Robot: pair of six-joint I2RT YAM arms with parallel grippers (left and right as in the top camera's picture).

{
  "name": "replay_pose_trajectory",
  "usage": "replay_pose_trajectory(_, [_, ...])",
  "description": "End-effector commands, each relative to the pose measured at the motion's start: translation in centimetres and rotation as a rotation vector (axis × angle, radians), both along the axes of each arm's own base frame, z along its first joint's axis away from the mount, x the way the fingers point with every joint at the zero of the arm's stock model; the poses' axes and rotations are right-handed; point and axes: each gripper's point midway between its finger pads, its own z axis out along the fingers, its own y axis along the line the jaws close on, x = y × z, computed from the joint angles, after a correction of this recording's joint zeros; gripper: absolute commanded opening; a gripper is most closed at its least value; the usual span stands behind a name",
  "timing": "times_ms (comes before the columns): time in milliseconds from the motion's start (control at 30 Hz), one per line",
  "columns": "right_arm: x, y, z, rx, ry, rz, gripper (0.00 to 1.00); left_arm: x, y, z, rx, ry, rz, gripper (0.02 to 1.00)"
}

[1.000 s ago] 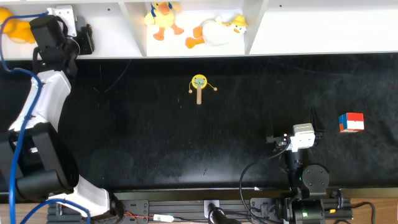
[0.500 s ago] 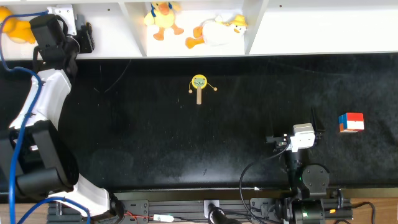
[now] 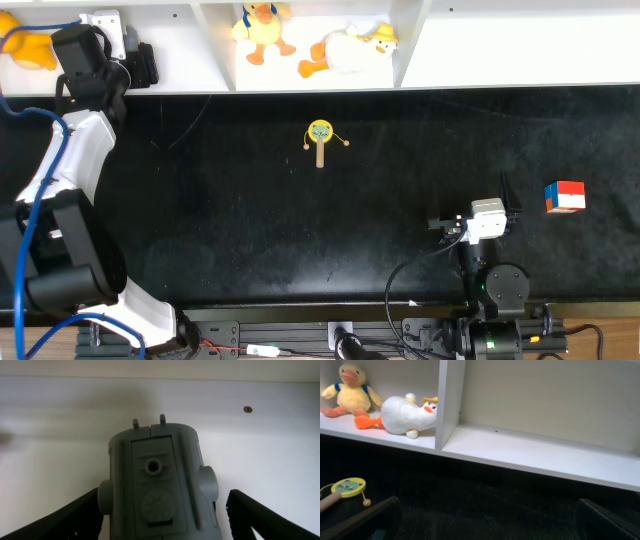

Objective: Store Toys

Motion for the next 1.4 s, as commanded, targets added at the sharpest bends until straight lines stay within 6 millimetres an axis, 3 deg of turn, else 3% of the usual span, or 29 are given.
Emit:
replay_pose_trajectory(33, [0.1, -0.1, -0.4, -0.003, 0.005, -0.001, 0.996, 0.4, 0.1, 0.4, 0.007, -0.01, -0.01, 0.858])
replay_pose_trajectory(133, [0.1, -0.1, -0.4, -0.003, 0.005, -0.001, 0.996, 0.4, 0.1, 0.4, 0.007, -0.01, -0.01, 0.998])
replay_pose_trajectory(667, [0.1, -0.1, -0.4, -0.003, 0.005, -0.001, 0.996, -0.6, -0.1, 1.7, -0.016, -0.001, 0.005, 0.998])
replay_pose_trajectory(867, [0.1, -0.1, -0.4, -0.003, 0.005, -0.001, 0.996, -1.5, 0.0, 3.2, -0.003, -0.004, 0.021, 0.998])
replay_pose_trajectory(1167, [0.1, -0.1, -0.4, -0.003, 0.005, -0.001, 0.996, -3.8, -0.2, 4.6, -0.001, 0.04, 0.032, 0.998])
replay_pose_trajectory(1400, [0.1, -0.1, -0.4, -0.003, 0.004, -0.001, 0.993, -5.8, -1.5, 6.0, -0.006, 0.067, 0.013, 0.998])
